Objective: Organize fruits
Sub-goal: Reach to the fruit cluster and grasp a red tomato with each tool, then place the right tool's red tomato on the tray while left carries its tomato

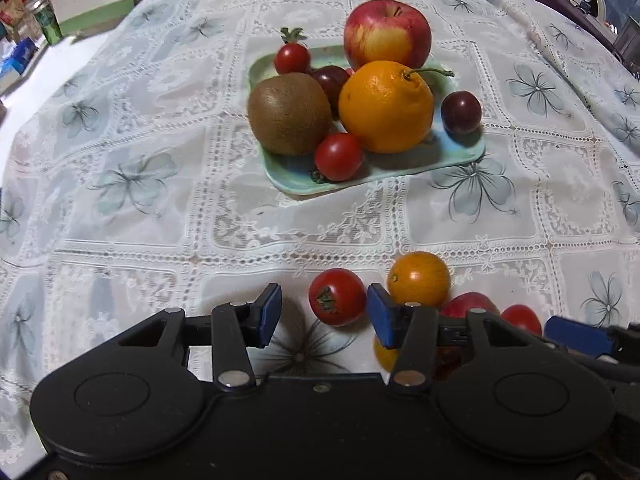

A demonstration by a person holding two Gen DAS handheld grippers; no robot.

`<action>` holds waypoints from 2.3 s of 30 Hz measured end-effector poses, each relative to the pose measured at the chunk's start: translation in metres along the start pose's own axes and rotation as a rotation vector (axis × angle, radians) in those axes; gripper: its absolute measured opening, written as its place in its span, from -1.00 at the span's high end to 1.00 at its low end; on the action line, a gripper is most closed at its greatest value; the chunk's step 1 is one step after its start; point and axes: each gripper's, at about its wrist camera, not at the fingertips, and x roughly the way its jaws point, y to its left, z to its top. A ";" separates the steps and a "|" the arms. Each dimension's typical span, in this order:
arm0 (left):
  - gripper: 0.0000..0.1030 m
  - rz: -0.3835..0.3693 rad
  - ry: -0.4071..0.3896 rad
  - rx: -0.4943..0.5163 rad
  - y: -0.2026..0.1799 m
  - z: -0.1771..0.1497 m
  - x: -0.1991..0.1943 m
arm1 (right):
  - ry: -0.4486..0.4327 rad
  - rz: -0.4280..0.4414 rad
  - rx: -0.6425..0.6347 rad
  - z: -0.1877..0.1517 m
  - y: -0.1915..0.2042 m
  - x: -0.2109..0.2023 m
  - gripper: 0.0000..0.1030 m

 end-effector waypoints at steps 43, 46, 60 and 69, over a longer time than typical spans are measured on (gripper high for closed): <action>0.16 -0.048 -0.058 0.007 0.036 -0.169 -0.122 | -0.053 0.154 -0.155 -0.120 0.008 -0.101 0.42; 0.16 -0.059 -0.037 -0.007 0.040 -0.188 -0.120 | -0.053 0.167 -0.173 -0.133 0.013 -0.105 0.41; 0.16 -0.045 -0.003 -0.052 0.046 -0.216 -0.111 | 0.025 0.175 -0.226 -0.158 0.035 -0.095 0.41; 0.15 -0.034 0.000 -0.042 0.044 -0.218 -0.111 | 0.050 0.153 -0.203 -0.156 0.030 -0.086 0.41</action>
